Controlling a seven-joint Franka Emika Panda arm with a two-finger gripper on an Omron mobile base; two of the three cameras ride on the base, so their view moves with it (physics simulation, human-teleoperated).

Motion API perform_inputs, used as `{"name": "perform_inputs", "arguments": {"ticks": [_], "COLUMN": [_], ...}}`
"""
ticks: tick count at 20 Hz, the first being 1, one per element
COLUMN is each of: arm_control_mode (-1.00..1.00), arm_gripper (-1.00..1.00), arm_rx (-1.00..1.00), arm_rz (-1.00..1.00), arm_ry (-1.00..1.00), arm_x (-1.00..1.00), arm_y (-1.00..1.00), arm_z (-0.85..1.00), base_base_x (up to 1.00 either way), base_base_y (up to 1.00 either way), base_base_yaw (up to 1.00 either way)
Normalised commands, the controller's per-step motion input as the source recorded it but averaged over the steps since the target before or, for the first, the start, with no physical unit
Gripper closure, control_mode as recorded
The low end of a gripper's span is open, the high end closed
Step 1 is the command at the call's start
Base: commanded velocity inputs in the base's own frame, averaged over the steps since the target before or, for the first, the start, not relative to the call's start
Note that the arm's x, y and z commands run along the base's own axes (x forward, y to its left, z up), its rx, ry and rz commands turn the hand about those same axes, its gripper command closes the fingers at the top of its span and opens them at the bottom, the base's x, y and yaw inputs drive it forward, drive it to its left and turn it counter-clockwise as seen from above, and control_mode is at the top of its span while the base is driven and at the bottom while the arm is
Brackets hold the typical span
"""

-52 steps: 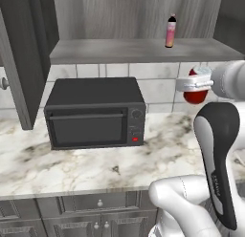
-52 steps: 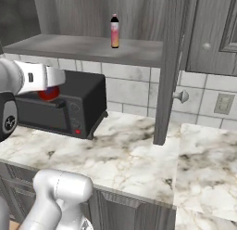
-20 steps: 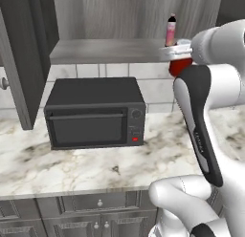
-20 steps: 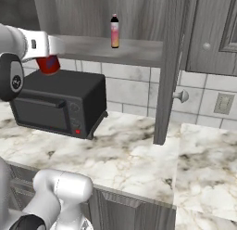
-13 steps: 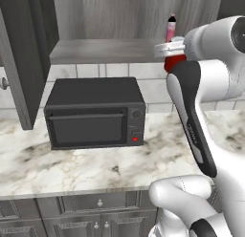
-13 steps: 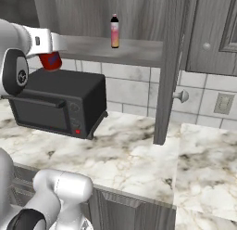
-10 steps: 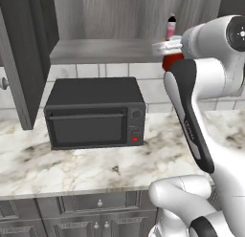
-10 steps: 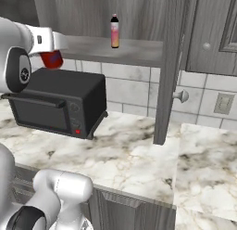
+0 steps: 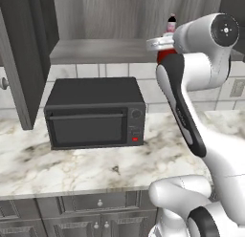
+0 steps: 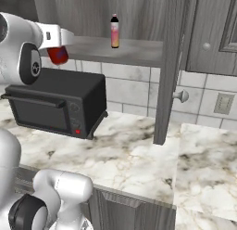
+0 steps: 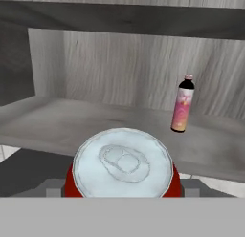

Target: Sort all alcoholic drinks to one cabinet, and non-alcoholic drinks to the other.

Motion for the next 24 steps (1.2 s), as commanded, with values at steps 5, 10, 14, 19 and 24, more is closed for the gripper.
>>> {"name": "perform_inputs", "arguments": {"ticks": [5,10,14,19,24], "arm_control_mode": [-1.00,-1.00,-1.00,-1.00,-1.00], "arm_gripper": [1.00,1.00,1.00,1.00,1.00], "arm_rx": [0.00,0.00,0.00,0.00,0.00], "arm_rz": [0.00,0.00,0.00,0.00,0.00], "arm_ry": [-0.01,-0.01,0.00,0.00,0.00], "arm_x": [0.40,0.40,0.40,0.45,0.45], "arm_y": [0.00,0.00,0.00,0.00,0.00], "arm_z": [0.00,0.00,0.00,0.00,0.00], "base_base_x": [0.00,0.00,0.00,0.00,0.00], "base_base_y": [0.00,0.00,0.00,0.00,0.00], "base_base_yaw": [0.00,0.00,0.00,0.00,0.00]}}
